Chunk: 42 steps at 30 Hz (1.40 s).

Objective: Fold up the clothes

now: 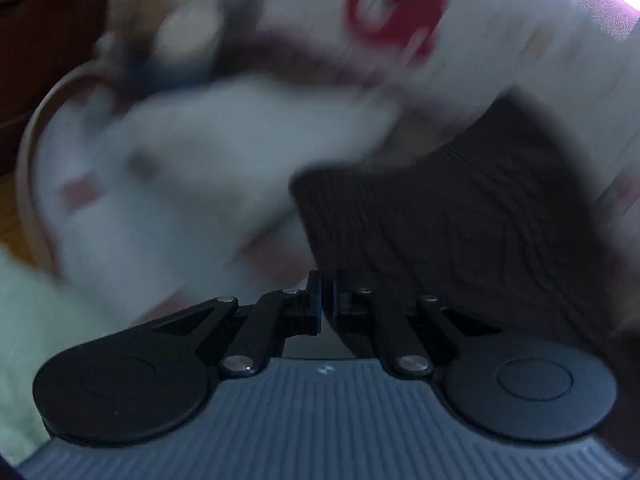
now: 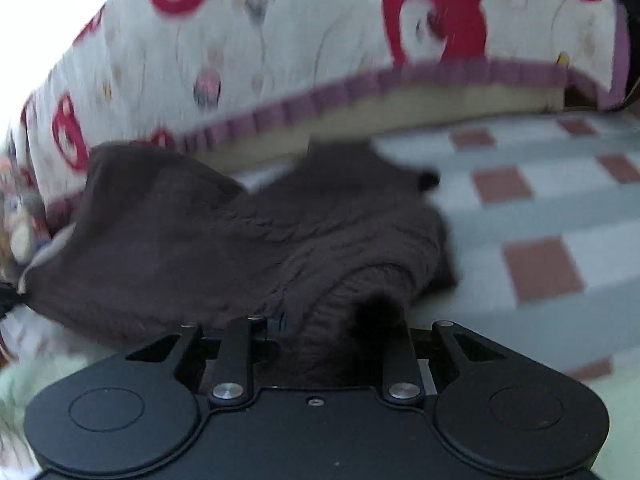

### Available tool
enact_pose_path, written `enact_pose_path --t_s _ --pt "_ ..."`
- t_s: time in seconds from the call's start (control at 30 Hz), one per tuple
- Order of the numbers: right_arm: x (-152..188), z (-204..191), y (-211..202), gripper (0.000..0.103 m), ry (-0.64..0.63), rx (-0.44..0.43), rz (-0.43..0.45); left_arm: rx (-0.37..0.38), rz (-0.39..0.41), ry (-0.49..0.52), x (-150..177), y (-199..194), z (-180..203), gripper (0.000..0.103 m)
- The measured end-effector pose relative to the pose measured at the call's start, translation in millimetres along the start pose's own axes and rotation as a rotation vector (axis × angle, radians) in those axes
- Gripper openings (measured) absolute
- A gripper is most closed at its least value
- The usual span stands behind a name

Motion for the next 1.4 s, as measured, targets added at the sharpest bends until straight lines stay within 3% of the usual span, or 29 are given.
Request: enact_pose_path --t_s 0.03,0.07,0.13,0.2,0.23,0.3,0.37,0.4,0.43,0.53,0.6,0.63,0.67,0.8,0.93,1.03,1.13,1.3,1.4 --pt "1.5 -2.3 6.9 0.031 -0.013 0.023 -0.031 -0.055 -0.054 -0.023 4.2 11.3 -10.0 0.000" --pt "-0.6 -2.5 9.1 0.031 -0.009 0.034 -0.041 -0.048 -0.064 -0.063 0.4 13.4 -16.6 0.000" --pt "-8.1 -1.0 9.2 0.031 0.013 0.044 -0.045 -0.021 0.036 -0.096 -23.3 -3.7 -20.7 0.000" --pt "-13.0 0.4 8.8 0.031 0.022 0.080 -0.052 -0.079 0.169 -0.023 -44.4 -29.1 -16.1 0.000" --pt "-13.2 1.0 8.1 0.031 0.014 0.120 -0.059 -0.075 0.191 -0.012 -48.4 -36.6 -14.6 0.000" --pt "-13.6 2.3 6.3 0.029 -0.001 0.202 -0.073 0.031 0.103 -0.030 -46.9 -31.9 -12.5 0.001" --pt "-14.1 3.4 4.0 0.028 -0.017 0.283 -0.087 0.149 -0.056 -0.076 -35.2 -12.8 -14.6 0.003" --pt "-14.4 4.0 2.7 0.028 -0.025 0.324 -0.094 0.172 -0.114 -0.101 -28.7 -5.7 -16.6 0.003" --pt "-14.7 4.5 1.3 0.028 -0.033 0.364 -0.101 0.178 -0.156 -0.106 -23.4 0.7 -16.7 0.003" --pt "5.0 4.3 26.8 0.028 -0.087 0.477 -0.288 0.154 -0.233 -0.065 -9.0 20.0 -13.6 0.006" --pt "1.3 -2.8 26.7 0.030 -0.113 0.507 -0.293 0.157 -0.257 -0.025 -2.1 27.5 -6.5 0.016" --pt "-2.5 -6.0 23.9 0.037 -0.104 0.513 -0.294 0.161 -0.269 -0.005 1.2 31.0 -2.8 0.026" --pt "-6.5 -7.7 19.8 0.040 -0.082 0.515 -0.296 0.172 -0.282 0.003 3.2 34.3 1.5 0.035" --pt "-19.3 -10.6 -8.5 0.047 0.000 0.510 -0.250 0.205 -0.314 0.027 4.9 41.6 13.7 0.037" --pt "-45.4 -28.3 -34.5 0.049 0.046 0.406 -0.115 0.303 -0.240 0.091 2.2 24.3 35.8 0.037" --pt "-88.3 -53.7 -21.4 0.049 -0.068 0.341 -0.118 0.342 -0.174 0.173 3.9 8.1 57.5 0.037" --pt "-133.1 -80.3 -5.1 0.049 -0.197 0.278 -0.134 0.390 -0.134 0.352 -0.8 0.2 100.6 0.039" --pt "-206.2 -102.3 43.6 0.049 -0.345 0.185 -0.223 0.314 0.003 0.721 -15.8 11.4 177.4 0.053" --pt "-225.6 -93.2 91.3 0.049 -0.368 0.233 -0.274 0.298 -0.012 0.804 -15.9 38.2 201.4 0.053"
Point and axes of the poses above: each gripper's, at about its wrist camera, not at the fingertips, and y roughly the way its jaws point, z to its right, x to its underside, the point moved 7 cm from there along y, roughly the way its jaws point, and after that the axes turned 11 degrees about -z, right-handed, at the moved point
